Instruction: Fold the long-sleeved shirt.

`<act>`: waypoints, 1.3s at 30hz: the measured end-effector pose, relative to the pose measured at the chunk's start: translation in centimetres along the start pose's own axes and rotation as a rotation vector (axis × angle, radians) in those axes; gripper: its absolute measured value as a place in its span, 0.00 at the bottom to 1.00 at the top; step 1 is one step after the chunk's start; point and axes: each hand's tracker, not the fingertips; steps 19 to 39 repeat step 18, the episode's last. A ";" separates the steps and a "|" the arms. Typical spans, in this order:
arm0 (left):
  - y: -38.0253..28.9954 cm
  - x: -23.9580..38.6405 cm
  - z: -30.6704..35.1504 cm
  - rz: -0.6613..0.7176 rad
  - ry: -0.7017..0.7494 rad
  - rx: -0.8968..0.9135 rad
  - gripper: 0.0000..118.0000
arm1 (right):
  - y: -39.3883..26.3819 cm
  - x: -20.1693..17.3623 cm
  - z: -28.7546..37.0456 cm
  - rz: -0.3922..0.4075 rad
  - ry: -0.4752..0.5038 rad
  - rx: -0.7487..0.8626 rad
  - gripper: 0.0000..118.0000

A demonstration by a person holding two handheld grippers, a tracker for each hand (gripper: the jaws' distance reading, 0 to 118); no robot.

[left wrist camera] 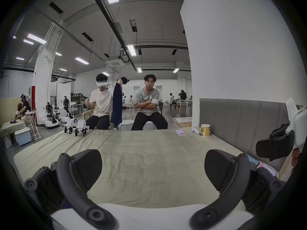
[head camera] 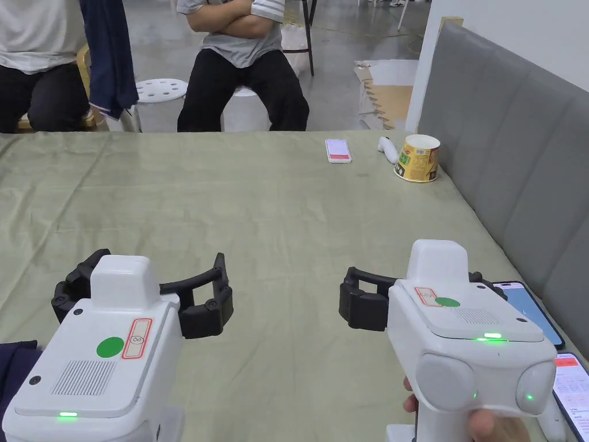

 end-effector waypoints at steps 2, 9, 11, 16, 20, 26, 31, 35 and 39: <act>0.0 0.0 0.0 0.005 0.001 -0.002 0.94 | 0.1 0.2 0.0 -0.009 0.011 0.001 1.00; -0.1 0.0 0.0 0.005 -0.005 -0.008 0.94 | -0.7 -0.4 0.5 0.023 -0.055 0.059 1.00; -0.1 0.1 0.0 0.004 -0.004 -0.009 0.94 | -0.5 -0.4 0.5 0.037 -0.042 0.045 1.00; -0.1 0.1 0.0 0.003 -0.010 -0.007 0.94 | -0.6 0.3 0.8 0.017 0.043 0.077 1.00; -0.1 0.1 0.0 0.006 -0.011 -0.008 0.94 | -1.0 0.6 1.1 0.027 0.083 0.145 1.00; -0.1 0.1 0.0 0.006 -0.011 -0.008 0.94 | -1.0 0.6 1.1 0.027 0.083 0.145 1.00; -0.1 0.1 0.0 0.006 -0.011 -0.008 0.94 | -1.0 0.6 1.1 0.027 0.083 0.145 1.00; -0.1 0.1 0.0 0.006 -0.011 -0.008 0.94 | -1.0 0.6 1.1 0.027 0.083 0.145 1.00; -0.1 0.1 0.0 0.006 -0.011 -0.008 0.94 | -1.0 0.6 1.1 0.027 0.083 0.145 1.00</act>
